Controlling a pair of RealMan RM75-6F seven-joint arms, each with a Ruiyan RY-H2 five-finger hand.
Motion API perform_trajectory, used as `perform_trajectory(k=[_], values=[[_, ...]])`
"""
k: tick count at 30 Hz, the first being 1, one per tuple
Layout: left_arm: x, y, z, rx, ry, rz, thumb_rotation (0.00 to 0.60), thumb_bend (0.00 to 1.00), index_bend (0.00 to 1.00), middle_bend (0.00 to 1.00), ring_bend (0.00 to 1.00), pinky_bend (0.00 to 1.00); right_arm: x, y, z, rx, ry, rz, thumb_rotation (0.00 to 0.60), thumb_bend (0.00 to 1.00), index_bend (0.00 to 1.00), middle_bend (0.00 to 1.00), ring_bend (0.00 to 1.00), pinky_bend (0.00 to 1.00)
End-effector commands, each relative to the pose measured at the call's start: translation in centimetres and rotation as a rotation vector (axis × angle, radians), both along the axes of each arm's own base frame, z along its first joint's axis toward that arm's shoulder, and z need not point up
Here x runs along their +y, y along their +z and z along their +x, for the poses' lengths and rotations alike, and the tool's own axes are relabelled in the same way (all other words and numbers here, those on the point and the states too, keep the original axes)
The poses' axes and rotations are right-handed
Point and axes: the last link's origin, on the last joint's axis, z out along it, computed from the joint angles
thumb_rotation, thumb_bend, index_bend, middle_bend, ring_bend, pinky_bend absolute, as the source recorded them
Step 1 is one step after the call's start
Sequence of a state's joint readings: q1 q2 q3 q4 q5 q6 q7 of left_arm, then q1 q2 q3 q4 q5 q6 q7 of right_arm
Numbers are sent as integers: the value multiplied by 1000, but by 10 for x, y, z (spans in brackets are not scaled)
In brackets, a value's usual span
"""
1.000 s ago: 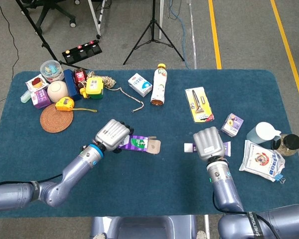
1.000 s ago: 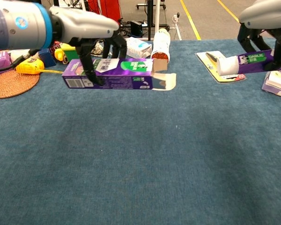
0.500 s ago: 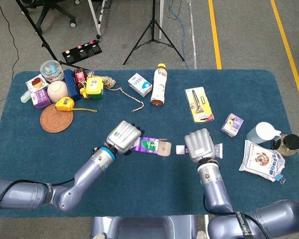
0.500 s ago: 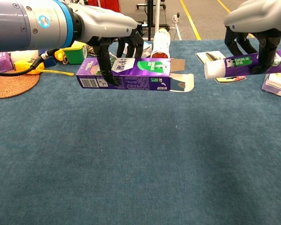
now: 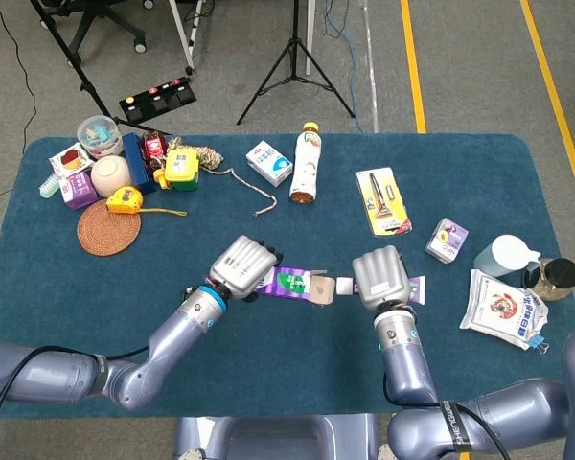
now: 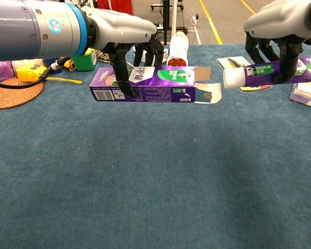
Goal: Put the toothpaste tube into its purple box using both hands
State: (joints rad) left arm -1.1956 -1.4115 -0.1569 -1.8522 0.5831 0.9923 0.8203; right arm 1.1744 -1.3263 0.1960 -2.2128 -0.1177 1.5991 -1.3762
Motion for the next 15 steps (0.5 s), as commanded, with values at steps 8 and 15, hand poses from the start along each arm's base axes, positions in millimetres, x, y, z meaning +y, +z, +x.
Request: perform_trajectory(k=[8,15], values=[[1,-1,4,1,5,7,600,215,485,419,362,612,5,-7,11,-4,3,7,600,605,588,706,705,666],[3,-1,5,-7,18,10,600,216,485,420,362,612,9,-13,19,-12,10,1,600,610,590,709,708,670]])
